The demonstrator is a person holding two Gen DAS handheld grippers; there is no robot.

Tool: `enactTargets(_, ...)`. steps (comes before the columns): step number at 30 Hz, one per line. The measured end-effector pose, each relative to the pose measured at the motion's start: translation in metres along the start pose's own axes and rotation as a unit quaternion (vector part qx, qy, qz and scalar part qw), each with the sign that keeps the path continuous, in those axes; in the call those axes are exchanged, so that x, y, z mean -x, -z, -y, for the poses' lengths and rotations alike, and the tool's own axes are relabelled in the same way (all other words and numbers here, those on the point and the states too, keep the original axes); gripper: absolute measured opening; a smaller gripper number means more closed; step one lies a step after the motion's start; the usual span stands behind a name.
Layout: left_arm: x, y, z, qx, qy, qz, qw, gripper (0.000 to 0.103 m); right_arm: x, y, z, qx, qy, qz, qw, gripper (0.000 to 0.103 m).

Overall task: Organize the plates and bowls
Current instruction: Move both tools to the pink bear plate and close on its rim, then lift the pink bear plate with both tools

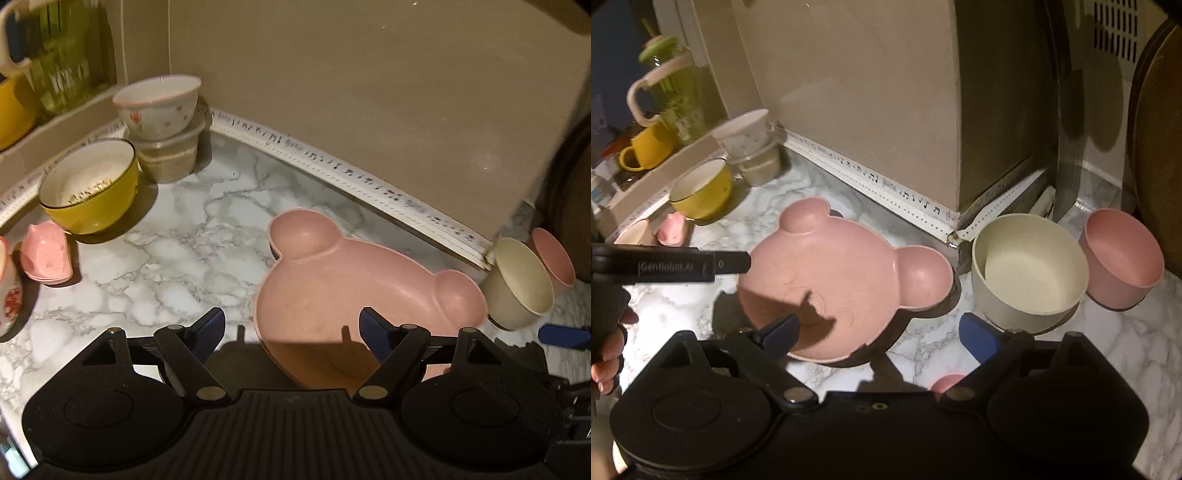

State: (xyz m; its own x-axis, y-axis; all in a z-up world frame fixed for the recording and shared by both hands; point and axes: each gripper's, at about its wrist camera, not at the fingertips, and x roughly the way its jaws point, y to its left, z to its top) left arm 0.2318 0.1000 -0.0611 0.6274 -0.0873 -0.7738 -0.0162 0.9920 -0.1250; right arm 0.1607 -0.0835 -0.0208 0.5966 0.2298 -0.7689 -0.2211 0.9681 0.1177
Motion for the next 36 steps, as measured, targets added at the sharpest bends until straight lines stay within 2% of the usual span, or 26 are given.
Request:
enactTargets(11, -0.054, -0.016, -0.020, 0.034, 0.009, -0.032, 0.9989, 0.079, -0.045, -0.004, -0.005, -0.034, 0.025, -0.055, 0.998, 0.073)
enactTargets(16, -0.065, -0.018, -0.022, 0.036, 0.017, -0.033, 0.9986, 0.077, -0.054, -0.006, -0.002, -0.050, 0.026, -0.064, 0.996, 0.061)
enactTargets(23, -0.073, -0.016, -0.025, 0.028, 0.025, -0.038, 0.9986, 0.046, -0.060, -0.008, -0.003, -0.060, 0.024, -0.071, 0.995, 0.043)
enactTargets(26, -0.075, -0.016, -0.027, 0.033, 0.030, -0.043, 0.9981, 0.033, -0.062, -0.009, -0.003, -0.063, 0.022, -0.072, 0.995, 0.031)
enactTargets(28, -0.075, -0.016, -0.026, 0.030, 0.031, -0.043, 0.9982, 0.030, -0.063, -0.010, -0.004, -0.062, 0.019, -0.072, 0.995, 0.022)
enactTargets(32, -0.074, -0.015, -0.023, 0.012, 0.020, -0.041, 0.9989, 0.024, -0.064, -0.010, -0.004, -0.057, 0.030, -0.070, 0.995, 0.014)
enactTargets(36, -0.070, -0.014, -0.023, 0.008, 0.016, -0.041, 0.9990, 0.023, -0.064, -0.010, -0.005, -0.048, 0.035, -0.068, 0.996, 0.009)
